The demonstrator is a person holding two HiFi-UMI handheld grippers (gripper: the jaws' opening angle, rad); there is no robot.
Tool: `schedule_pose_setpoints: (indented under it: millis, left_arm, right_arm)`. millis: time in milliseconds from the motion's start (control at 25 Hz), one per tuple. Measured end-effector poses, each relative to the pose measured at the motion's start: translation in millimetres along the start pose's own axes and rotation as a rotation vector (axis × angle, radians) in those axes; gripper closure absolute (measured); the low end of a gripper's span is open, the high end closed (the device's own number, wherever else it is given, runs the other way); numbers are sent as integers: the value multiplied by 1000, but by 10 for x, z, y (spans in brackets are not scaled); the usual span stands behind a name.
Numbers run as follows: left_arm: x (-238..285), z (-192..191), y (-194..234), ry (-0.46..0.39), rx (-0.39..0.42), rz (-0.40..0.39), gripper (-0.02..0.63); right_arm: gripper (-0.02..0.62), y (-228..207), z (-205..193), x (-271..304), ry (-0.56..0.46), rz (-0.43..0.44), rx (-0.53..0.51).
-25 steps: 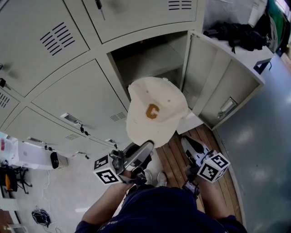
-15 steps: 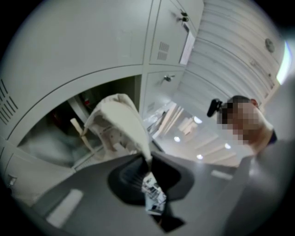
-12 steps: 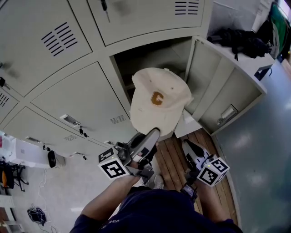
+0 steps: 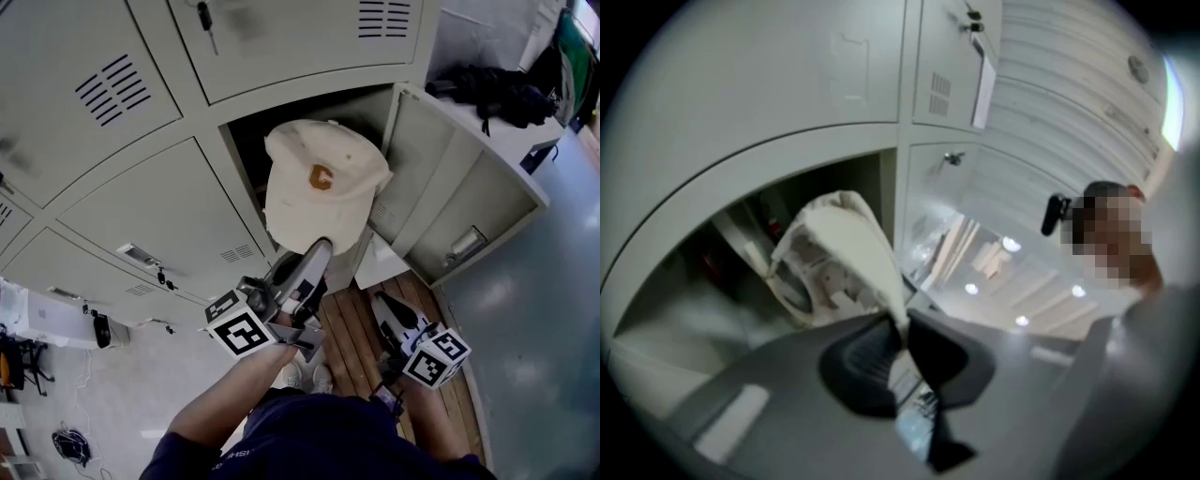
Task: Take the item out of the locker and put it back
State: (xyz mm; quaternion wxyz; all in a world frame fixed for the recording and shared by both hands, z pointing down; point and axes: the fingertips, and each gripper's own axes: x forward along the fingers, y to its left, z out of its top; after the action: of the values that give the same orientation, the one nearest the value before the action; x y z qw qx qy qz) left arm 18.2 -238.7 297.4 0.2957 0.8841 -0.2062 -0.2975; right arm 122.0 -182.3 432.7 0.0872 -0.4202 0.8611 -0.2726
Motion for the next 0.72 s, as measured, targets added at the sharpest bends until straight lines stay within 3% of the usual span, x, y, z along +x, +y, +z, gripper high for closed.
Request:
schedule_pose_setpoints:
  millis: [720]
  left_arm:
    - [718, 377, 672, -143, 15, 135, 584]
  right_arm:
    - [589, -64, -7, 0, 33, 4, -5]
